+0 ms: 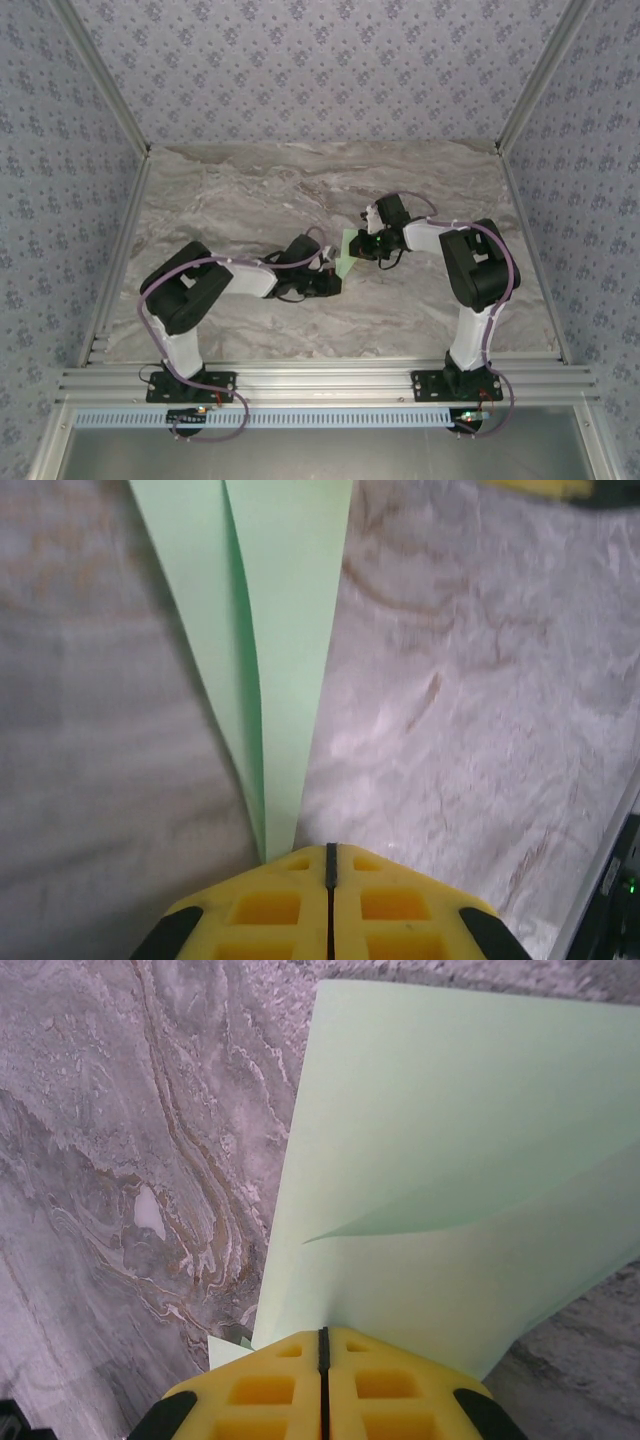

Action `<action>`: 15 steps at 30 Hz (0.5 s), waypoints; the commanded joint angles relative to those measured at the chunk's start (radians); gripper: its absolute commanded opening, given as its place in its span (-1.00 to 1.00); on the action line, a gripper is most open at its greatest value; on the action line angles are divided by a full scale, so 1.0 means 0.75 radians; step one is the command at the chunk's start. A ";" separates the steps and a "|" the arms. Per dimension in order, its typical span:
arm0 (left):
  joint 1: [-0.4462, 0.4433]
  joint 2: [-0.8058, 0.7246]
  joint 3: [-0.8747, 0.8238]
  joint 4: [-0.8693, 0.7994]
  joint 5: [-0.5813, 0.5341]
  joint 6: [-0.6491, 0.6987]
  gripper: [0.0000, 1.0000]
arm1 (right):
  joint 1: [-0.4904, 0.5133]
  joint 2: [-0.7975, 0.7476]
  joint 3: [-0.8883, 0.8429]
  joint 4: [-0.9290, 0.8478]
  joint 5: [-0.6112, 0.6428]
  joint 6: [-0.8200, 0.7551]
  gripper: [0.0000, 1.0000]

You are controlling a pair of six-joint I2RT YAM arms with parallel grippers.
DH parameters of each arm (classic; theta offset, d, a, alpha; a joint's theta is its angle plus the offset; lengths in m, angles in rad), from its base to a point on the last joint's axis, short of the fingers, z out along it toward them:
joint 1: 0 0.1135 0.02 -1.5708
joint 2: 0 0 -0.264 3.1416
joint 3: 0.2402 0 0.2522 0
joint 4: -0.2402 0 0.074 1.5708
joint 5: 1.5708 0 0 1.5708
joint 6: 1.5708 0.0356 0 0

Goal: Fold a paper plane with a square sheet of paper (fold left side to right side)

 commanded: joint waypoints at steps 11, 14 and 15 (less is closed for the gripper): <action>0.109 -0.156 0.162 -0.266 0.057 0.094 -0.79 | 0.016 0.078 0.000 -0.117 0.111 -0.031 -0.82; 0.112 -0.040 0.261 -0.280 0.089 0.122 -0.77 | 0.020 0.075 0.000 -0.116 0.106 -0.028 -0.82; 0.112 -0.006 0.286 -0.281 0.092 0.125 -0.76 | 0.021 0.076 0.000 -0.118 0.103 -0.027 -0.82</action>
